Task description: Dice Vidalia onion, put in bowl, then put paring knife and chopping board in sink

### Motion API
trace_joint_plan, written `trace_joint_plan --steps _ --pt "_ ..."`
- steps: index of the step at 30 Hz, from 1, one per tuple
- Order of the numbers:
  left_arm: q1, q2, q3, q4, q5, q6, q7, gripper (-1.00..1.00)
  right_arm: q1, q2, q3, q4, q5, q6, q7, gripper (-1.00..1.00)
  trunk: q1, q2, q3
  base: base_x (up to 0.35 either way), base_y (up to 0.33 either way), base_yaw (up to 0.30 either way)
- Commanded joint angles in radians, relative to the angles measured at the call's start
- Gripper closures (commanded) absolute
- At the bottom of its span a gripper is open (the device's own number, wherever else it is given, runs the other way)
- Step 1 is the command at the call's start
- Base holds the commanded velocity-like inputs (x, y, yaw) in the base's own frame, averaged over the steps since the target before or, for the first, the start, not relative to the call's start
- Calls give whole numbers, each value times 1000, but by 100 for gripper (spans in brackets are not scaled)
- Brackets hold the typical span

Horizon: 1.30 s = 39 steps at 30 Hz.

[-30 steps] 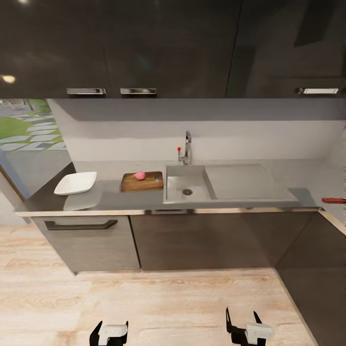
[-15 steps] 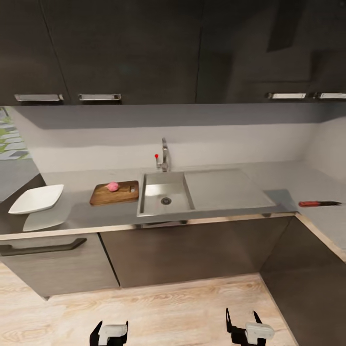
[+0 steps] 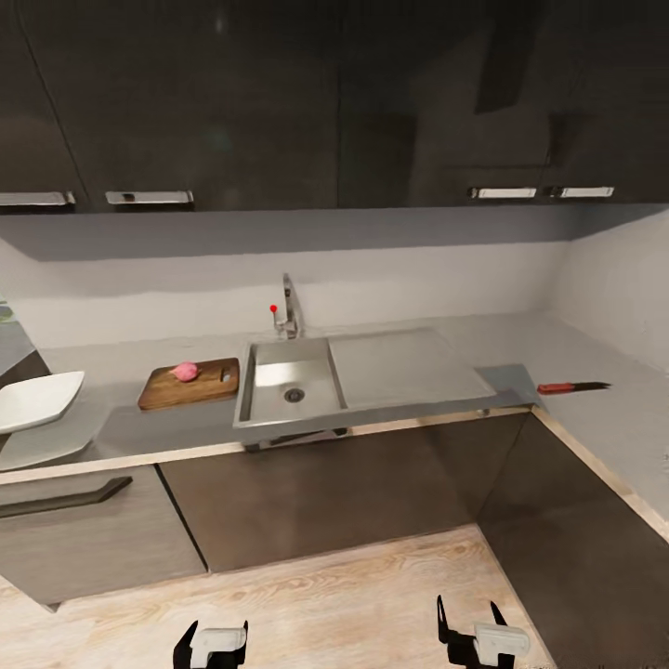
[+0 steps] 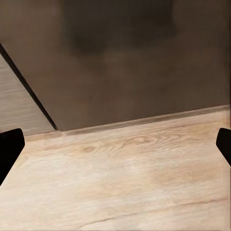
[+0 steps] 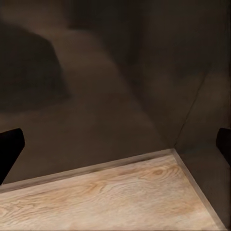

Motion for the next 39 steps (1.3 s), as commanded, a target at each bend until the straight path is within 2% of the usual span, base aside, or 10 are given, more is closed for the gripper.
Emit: trace_joint_plan --steps 1,20,39 --pt "-2 -1 -9 4 6 -6 3 -100 -1 0 -1 1 9 -2 -9 -100 0 -2 0 0 -1 -153" --pt "-2 -1 -9 4 6 -6 3 -100 -1 1 -1 2 9 -2 -8 -100 0 -2 26 4 0 -148" --pt "-1 -1 -9 5 7 -6 3 -100 -1 1 -1 2 9 -2 -8 -100 0 -2 52 117 -9 -113"
